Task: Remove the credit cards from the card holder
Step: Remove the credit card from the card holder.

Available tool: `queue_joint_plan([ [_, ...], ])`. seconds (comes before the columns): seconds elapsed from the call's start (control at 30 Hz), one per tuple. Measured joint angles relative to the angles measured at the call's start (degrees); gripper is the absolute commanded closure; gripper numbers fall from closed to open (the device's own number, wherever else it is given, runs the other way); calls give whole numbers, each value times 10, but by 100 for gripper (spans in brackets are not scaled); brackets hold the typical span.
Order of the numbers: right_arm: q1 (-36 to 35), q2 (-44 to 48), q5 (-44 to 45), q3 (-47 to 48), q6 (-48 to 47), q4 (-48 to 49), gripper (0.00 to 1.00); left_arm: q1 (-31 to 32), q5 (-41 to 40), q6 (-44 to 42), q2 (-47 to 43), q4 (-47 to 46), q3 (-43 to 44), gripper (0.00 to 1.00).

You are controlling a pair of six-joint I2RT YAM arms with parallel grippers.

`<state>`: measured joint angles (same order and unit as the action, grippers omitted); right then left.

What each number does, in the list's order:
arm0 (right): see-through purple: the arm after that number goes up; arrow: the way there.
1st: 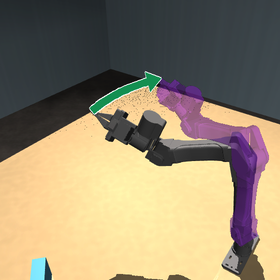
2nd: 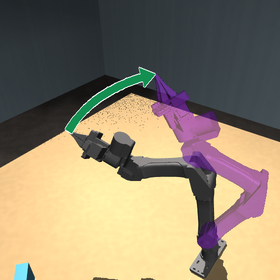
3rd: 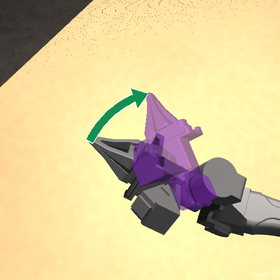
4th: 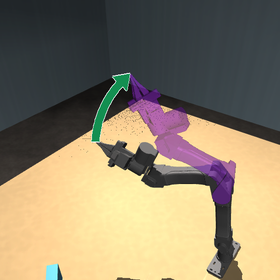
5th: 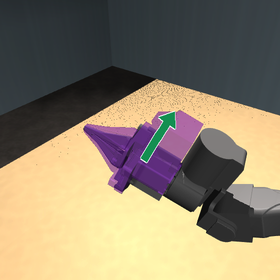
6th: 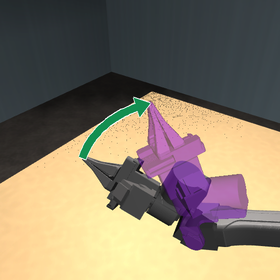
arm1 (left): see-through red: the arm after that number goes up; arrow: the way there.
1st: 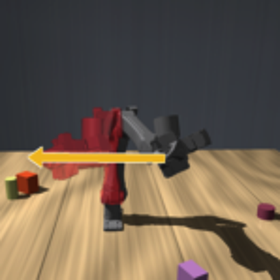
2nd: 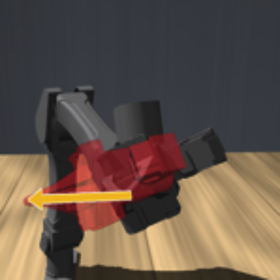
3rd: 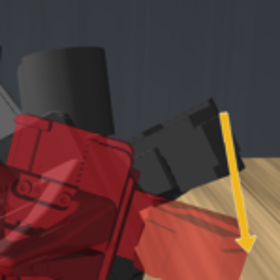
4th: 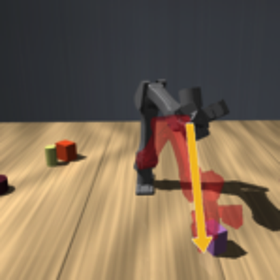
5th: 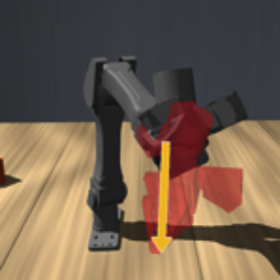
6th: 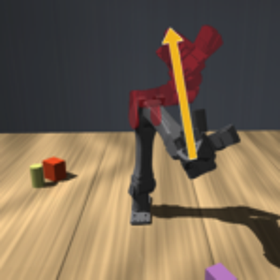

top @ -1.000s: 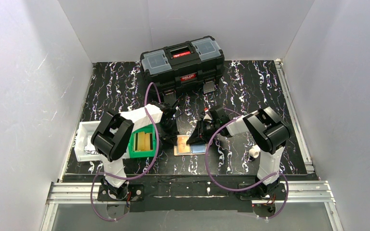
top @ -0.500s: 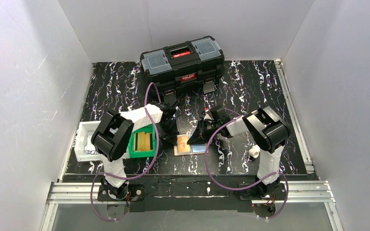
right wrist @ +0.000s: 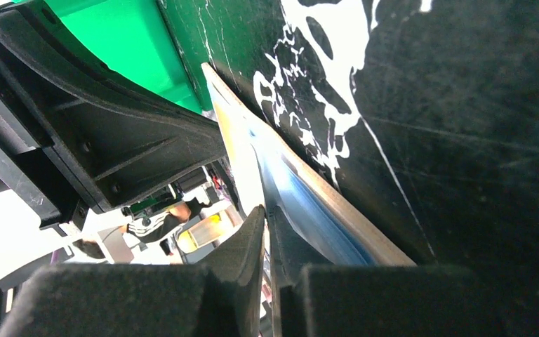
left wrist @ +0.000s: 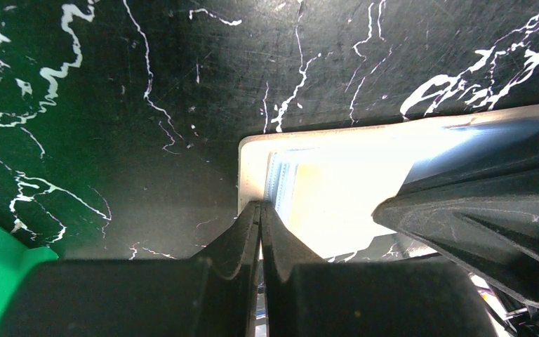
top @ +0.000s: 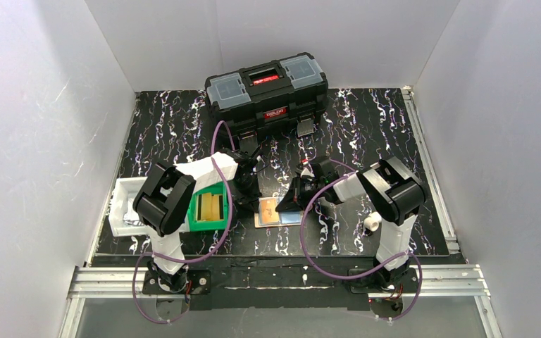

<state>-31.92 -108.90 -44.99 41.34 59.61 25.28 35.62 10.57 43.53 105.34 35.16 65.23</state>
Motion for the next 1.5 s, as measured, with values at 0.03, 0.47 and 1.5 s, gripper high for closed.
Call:
queue_joint_plan([
  [0.03, 1, 1, 0, 0, 0, -2, 89, 0, 0, 0, 0, 0, 0, 100],
  [0.47, 8, 43, 34, -8, -36, -66, 89, -3, 4, 2, -9, -15, -14, 100],
  [1.5, 8, 62, 65, -4, -59, -131, 89, 9, -29, -69, -20, 46, 12, 93],
])
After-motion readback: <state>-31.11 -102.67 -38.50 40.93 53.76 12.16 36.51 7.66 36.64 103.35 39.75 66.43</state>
